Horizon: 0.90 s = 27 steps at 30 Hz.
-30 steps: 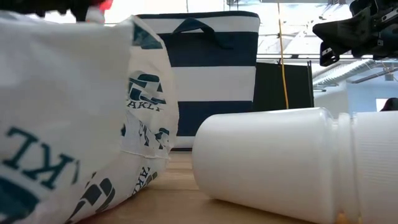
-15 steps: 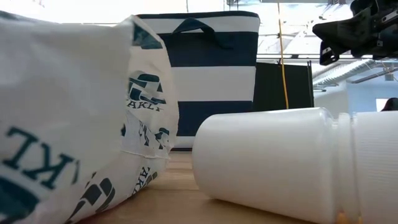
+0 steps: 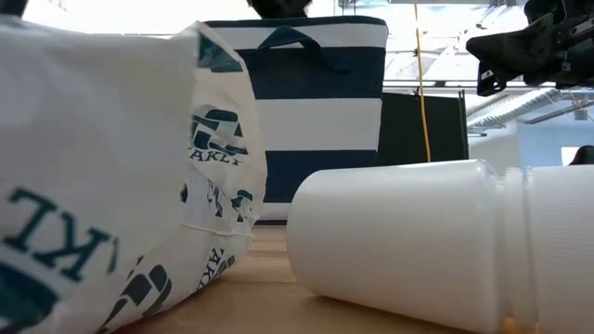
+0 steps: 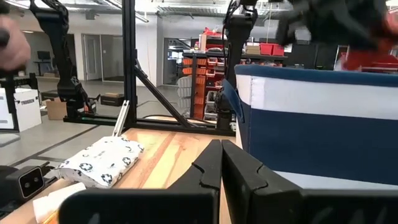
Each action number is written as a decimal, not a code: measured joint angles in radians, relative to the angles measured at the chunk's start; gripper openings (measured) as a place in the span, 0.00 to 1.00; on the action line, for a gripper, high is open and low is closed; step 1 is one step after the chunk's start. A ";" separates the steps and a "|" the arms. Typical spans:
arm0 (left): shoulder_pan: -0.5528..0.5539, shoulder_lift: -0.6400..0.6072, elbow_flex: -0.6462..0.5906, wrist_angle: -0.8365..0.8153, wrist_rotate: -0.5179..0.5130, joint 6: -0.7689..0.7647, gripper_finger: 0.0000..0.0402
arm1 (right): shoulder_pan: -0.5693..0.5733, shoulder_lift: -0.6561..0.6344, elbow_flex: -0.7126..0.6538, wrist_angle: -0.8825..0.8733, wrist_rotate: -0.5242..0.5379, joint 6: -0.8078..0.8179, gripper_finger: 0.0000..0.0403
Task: Pick & place medical supplies in basket/bin
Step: Put the orange medicine bottle into the blue bin
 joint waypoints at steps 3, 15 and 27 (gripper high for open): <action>0.005 0.085 -0.010 0.002 0.034 0.011 0.36 | 0.000 0.000 0.000 -0.008 0.000 0.000 0.00; 0.016 0.314 -0.011 -0.016 0.260 0.032 0.36 | 0.000 0.000 0.000 -0.035 -0.001 0.037 0.00; 0.045 0.377 -0.102 -0.020 0.572 0.070 0.36 | 0.000 0.001 0.000 -0.034 -0.001 0.061 0.00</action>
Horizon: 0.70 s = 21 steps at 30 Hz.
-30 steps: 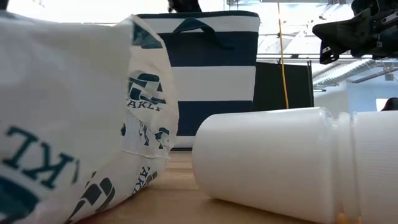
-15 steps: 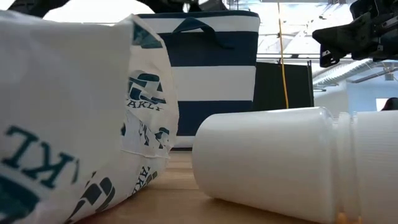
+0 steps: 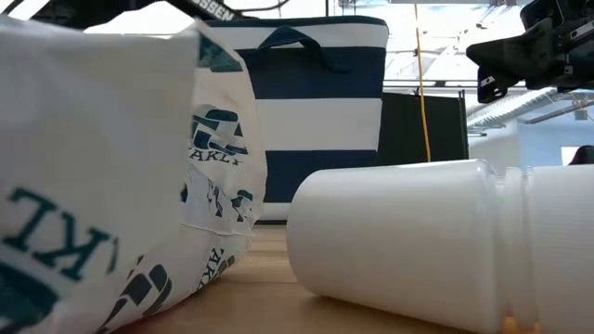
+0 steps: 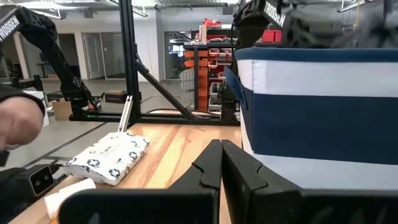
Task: Pick & place medical supplies in basket/bin
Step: Put the orange medicine bottle into the blue bin
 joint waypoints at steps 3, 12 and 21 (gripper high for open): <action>0.009 0.001 -0.076 0.042 0.036 -0.007 0.36 | 0.000 0.000 0.000 0.000 0.000 0.000 0.00; 0.019 -0.008 -0.253 0.194 0.130 -0.032 0.36 | 0.000 0.000 0.000 0.000 0.001 -0.032 0.00; 0.017 -0.004 -0.247 0.233 0.119 -0.056 0.36 | 0.000 0.000 0.000 0.000 0.004 -0.039 0.00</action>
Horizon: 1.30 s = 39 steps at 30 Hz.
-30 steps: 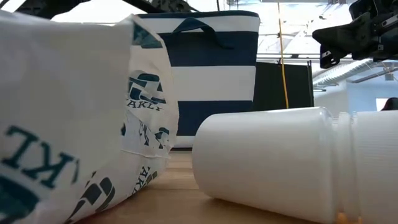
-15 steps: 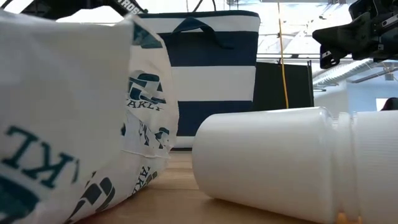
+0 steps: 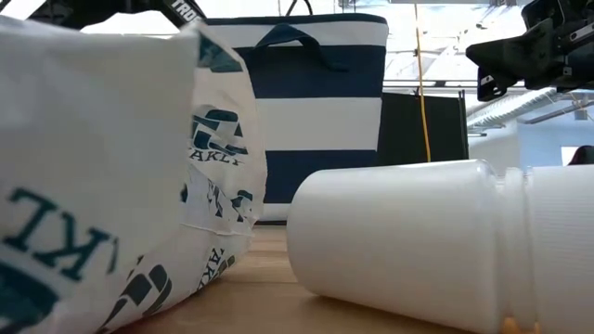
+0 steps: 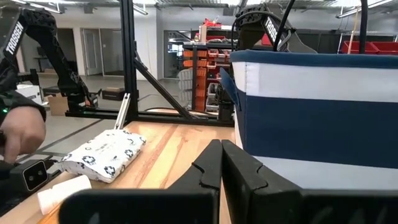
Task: Pick & place medical supplies in basket/bin
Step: Put the orange medicine bottle into the blue bin, then put the yellow medicine bottle into the blue bin
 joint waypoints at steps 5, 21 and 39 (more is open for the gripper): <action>-0.007 0.005 0.110 -0.154 -0.108 -0.006 0.45 | 0.000 0.000 0.000 0.000 0.000 -0.014 0.00; -0.096 -0.209 0.643 -0.701 -0.447 0.078 0.90 | 0.000 0.001 0.000 0.000 0.000 -0.018 0.00; -0.236 -1.089 -0.093 -0.456 -0.349 -0.138 0.17 | 0.000 0.000 0.000 0.024 -0.002 0.005 0.00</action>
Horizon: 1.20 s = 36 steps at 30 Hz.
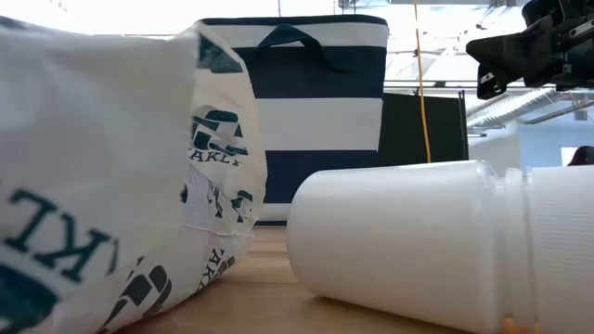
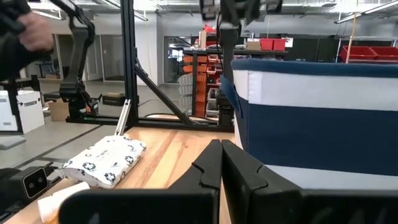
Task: Pick & place medical supplies in basket/bin
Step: Put the yellow medicine bottle into the blue bin
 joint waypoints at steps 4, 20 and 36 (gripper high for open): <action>-0.034 -0.208 -0.353 0.411 0.094 -0.032 0.02 | 0.000 0.000 0.000 0.000 0.000 0.000 0.00; -0.043 -0.689 -1.032 0.892 0.103 -0.149 0.01 | 0.000 0.000 0.000 0.007 0.002 0.000 0.00; -0.083 -0.733 -1.303 1.170 0.083 -0.175 0.01 | 0.000 0.000 0.000 0.022 0.001 -0.035 0.00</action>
